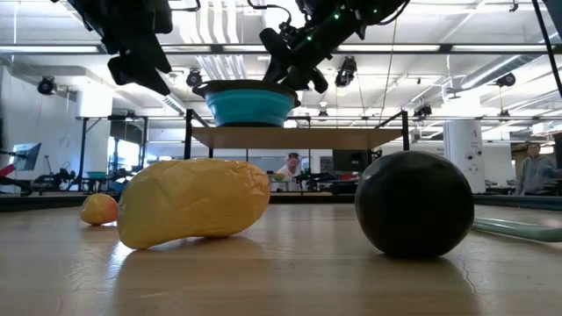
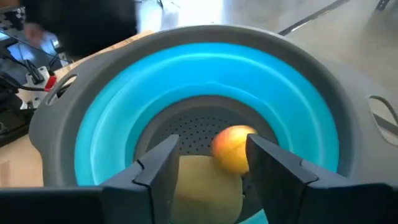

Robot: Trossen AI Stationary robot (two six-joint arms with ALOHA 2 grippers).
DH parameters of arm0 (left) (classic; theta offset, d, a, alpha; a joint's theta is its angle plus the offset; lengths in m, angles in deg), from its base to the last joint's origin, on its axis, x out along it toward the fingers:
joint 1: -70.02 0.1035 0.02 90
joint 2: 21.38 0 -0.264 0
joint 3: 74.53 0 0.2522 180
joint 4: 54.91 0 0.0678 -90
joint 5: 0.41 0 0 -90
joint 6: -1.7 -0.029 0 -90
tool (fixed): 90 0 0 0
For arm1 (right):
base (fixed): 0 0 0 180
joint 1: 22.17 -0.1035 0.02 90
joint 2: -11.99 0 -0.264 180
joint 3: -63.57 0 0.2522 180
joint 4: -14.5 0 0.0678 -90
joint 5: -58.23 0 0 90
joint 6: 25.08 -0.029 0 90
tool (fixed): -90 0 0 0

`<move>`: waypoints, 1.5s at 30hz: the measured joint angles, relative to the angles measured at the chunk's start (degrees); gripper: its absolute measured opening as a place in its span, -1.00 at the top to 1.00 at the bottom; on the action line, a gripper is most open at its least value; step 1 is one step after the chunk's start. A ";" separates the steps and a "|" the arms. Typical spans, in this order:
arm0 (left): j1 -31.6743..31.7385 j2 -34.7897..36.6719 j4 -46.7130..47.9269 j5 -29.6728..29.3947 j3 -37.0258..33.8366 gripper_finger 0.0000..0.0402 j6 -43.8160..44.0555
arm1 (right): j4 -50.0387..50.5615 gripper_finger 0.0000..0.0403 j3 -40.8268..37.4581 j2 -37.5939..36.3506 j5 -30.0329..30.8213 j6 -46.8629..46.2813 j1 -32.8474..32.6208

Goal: Pick & Place Fruit
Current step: Put the left orange peach in the blue strainer bowl on the shelf

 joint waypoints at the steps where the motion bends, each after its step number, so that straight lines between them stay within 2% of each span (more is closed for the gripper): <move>1: -0.45 0.01 0.01 0.00 0.00 -0.39 0.02 | 0.01 0.06 0.00 0.00 0.00 -0.21 0.00; 11: -6.84 -0.01 -0.08 -0.04 -2.58 -0.39 6.10 | 0.45 -0.08 0.06 -3.97 -0.14 -0.14 -0.17; 20: -13.04 -0.08 -0.50 -0.19 -5.58 -0.39 13.34 | 10.61 0.02 0.07 -10.85 -0.14 -0.02 -2.75; 28: -18.58 -2.44 -3.05 -0.51 -5.46 -0.39 10.17 | 17.62 0.14 0.04 -13.45 -0.13 -0.07 -6.44; 39: -23.67 -9.37 -3.15 -0.77 -4.16 -0.39 7.00 | 24.93 0.32 0.00 -13.70 -0.20 6.17 -14.32; 45: -25.79 -10.97 -3.20 -2.28 -3.54 -0.39 1.44 | 27.26 0.43 -0.10 -13.70 -0.21 7.41 -17.67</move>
